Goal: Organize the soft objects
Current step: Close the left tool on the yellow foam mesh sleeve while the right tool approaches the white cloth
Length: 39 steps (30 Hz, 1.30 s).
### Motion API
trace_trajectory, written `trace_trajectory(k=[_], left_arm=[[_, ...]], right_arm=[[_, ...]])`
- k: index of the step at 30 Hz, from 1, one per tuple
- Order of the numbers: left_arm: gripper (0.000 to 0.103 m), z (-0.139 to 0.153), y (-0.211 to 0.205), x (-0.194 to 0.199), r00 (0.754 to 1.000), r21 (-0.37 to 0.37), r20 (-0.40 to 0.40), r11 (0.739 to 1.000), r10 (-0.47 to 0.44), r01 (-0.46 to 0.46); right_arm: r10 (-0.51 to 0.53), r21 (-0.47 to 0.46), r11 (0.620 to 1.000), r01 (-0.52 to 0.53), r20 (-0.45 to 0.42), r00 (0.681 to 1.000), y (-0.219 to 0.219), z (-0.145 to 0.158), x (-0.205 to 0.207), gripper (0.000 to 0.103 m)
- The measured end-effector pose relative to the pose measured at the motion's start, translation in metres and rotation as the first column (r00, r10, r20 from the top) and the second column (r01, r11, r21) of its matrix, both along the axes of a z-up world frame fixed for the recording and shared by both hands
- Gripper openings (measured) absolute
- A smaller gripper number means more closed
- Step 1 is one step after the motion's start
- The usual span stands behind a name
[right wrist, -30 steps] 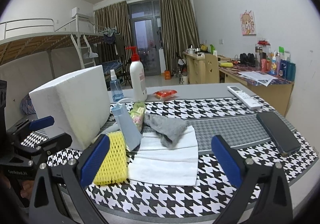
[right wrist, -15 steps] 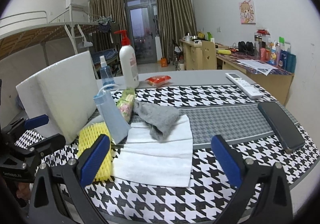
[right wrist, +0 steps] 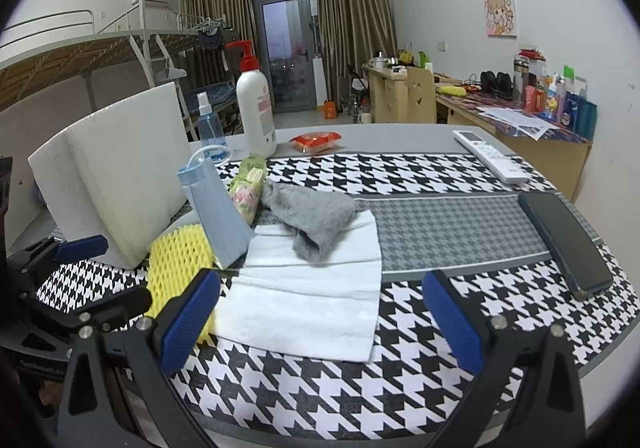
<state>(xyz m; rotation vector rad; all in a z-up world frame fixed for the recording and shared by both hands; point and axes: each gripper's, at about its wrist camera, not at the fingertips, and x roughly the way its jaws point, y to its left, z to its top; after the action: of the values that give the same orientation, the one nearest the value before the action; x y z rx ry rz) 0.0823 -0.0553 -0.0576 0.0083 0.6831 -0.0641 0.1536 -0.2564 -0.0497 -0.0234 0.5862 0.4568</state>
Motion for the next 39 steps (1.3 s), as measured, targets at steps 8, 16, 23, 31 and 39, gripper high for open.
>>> trace_trajectory(k=[8,16,23,31,39], left_arm=[[0.088,-0.011,-0.005,0.009,0.998,0.005,-0.070,1.000,0.001,-0.001],[0.076,-0.019,-0.011,0.017,0.992,-0.006,-0.130,1.000,-0.009,0.008],[0.066,-0.021,-0.015,0.020,0.988,-0.019,-0.150,1.000,-0.027,0.024],[0.035,-0.019,-0.017,0.023,0.986,-0.085,-0.153,0.995,-0.068,0.056],[0.013,-0.011,-0.016,0.016,0.993,-0.074,-0.098,0.995,-0.070,0.063]], right_arm=[[0.003,-0.005,1.000,-0.003,-0.032,0.999,0.000,-0.005,0.004,0.102],[0.009,0.001,1.000,-0.009,-0.035,0.999,-0.002,-0.007,0.005,0.102],[0.018,0.010,1.000,-0.018,-0.051,0.999,-0.006,-0.009,0.006,0.102],[0.040,0.018,0.999,-0.039,-0.072,0.997,-0.006,-0.011,0.004,0.102],[0.055,0.016,0.998,-0.054,-0.082,0.995,-0.003,-0.011,0.003,0.102]])
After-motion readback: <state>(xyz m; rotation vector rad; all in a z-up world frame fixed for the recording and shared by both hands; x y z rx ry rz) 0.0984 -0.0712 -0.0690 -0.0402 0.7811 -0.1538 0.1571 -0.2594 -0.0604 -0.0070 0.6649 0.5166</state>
